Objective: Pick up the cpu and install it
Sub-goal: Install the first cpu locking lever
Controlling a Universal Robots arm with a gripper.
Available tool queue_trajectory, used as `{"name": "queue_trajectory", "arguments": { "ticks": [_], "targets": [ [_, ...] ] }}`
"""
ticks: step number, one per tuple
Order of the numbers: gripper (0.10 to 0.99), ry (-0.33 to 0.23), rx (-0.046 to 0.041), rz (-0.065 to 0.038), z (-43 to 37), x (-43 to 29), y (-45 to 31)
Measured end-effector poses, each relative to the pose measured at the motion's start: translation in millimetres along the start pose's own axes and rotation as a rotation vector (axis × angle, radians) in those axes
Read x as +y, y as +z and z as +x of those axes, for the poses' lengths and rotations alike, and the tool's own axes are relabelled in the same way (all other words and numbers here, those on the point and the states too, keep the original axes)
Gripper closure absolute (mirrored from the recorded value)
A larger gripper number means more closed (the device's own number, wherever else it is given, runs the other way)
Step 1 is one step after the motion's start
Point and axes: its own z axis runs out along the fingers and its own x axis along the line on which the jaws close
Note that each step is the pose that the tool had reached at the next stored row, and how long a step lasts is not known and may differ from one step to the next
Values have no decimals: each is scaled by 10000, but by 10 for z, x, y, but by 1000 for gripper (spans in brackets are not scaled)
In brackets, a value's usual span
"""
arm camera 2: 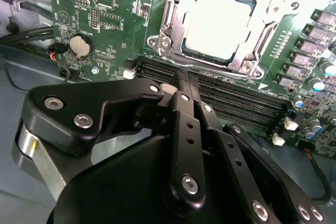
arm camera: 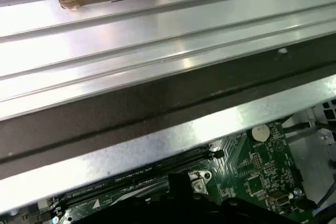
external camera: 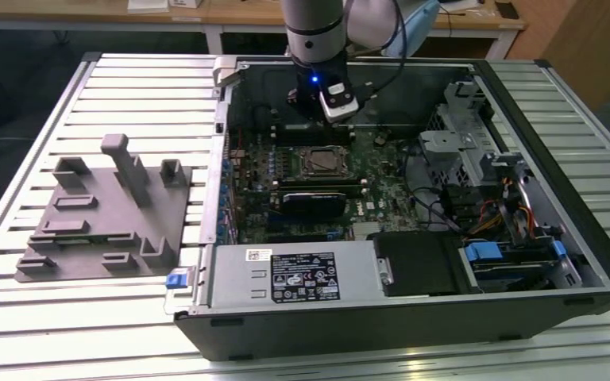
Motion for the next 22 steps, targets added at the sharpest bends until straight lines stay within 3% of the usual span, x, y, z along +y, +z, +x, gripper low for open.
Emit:
{"name": "queue_trajectory", "arguments": {
  "ticks": [4,5,8,9,10,17,22],
  "targets": [
    [980,3,8,-3,0,0,-1],
    [980,4,49,10,-2,0,1],
    [980,46,421,135,-21,-4,8],
    [980,57,526,175,-29,-8,9],
    [980,61,578,204,-35,-17,8],
    [980,64,589,296,-73,-122,-1],
    [980,45,596,452,-98,-185,-7]
  ]
}}
